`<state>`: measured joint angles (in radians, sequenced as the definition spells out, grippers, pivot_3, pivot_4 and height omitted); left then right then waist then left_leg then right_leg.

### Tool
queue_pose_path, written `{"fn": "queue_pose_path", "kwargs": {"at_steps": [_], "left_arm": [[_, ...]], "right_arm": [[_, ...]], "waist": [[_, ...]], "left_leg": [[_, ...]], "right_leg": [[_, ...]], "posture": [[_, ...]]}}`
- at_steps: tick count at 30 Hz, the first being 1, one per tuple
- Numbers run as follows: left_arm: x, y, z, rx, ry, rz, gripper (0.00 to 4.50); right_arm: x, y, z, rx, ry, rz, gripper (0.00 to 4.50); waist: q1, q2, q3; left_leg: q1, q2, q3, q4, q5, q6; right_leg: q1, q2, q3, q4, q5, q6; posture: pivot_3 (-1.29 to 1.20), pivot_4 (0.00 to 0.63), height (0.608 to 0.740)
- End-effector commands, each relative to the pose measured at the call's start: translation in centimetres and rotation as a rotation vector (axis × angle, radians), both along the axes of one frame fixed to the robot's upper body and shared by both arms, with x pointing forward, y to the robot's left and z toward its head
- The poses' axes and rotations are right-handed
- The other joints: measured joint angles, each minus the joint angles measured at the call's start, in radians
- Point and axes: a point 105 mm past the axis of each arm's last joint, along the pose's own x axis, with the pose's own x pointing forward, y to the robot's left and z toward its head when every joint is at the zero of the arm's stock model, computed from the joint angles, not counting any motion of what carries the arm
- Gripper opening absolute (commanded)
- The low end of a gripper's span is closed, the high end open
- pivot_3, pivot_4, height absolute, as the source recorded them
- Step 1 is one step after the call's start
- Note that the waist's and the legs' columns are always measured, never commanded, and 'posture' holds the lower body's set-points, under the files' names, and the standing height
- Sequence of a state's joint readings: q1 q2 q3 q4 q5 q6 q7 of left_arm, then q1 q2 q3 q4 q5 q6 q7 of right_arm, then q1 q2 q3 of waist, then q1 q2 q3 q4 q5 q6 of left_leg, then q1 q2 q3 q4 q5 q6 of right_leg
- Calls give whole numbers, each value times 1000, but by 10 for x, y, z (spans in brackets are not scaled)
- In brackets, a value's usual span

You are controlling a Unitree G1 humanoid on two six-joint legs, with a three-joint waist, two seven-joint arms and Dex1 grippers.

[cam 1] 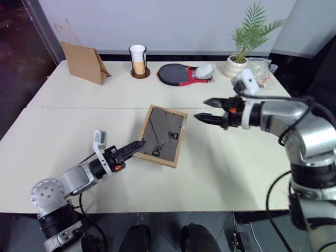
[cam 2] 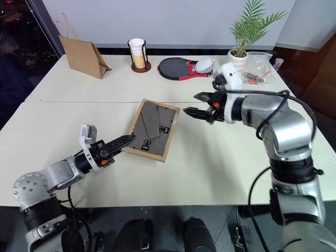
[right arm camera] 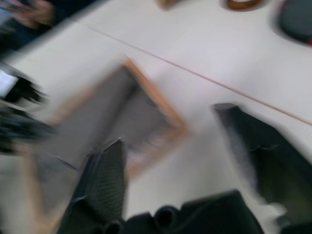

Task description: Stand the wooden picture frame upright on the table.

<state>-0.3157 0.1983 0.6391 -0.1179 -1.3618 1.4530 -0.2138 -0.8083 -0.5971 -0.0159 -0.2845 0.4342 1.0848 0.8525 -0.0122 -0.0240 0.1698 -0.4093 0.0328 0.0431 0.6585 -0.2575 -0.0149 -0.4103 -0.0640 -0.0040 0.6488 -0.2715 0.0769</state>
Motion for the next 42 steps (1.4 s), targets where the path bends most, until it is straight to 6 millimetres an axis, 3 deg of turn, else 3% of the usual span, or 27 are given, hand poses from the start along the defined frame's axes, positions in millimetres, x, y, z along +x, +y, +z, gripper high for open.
{"fn": "queue_pose_path", "kwargs": {"at_steps": [1,13,23,30,34,42], "left_arm": [[-5,1,16,-32,-83,10,1064],[-28,11,-4,-42,-76,32,1064],[-24,13,0,-51,-107,48,1064],[-19,10,3,-58,-108,56,1064],[-11,11,4,-64,-88,97,1064],[-4,3,15,-77,-93,111,1064]], "right_arm": [[-5,21,3,70,54,87,4432],[10,71,-23,112,197,203,4432],[6,100,-35,74,215,287,4432],[-5,108,-25,77,186,338,4432],[-18,102,-3,93,133,361,4432],[-33,97,9,84,91,367,4432]], "waist": [[1,0,0],[-6,0,0],[-5,1,0],[-6,1,0],[-6,1,0],[-6,1,0]], "left_leg": [[0,0,0,-1,0,0],[-1,-1,3,-9,1,-1],[-3,-1,4,-11,1,-2],[-7,-1,4,-11,1,-2],[-11,-1,3,-11,1,-2],[-12,-1,3,-10,1,-2]], "right_leg": [[0,0,0,0,0,0],[-5,-3,1,-3,0,-2],[-9,-3,1,-3,0,-2],[-13,-3,2,-2,0,-2],[-17,-3,1,-3,1,0],[-17,-4,1,-3,0,-1]], "posture": [[0,150,740],[0,150,740],[0,150,740],[0,150,740],[0,150,740],[0,150,740]]}}
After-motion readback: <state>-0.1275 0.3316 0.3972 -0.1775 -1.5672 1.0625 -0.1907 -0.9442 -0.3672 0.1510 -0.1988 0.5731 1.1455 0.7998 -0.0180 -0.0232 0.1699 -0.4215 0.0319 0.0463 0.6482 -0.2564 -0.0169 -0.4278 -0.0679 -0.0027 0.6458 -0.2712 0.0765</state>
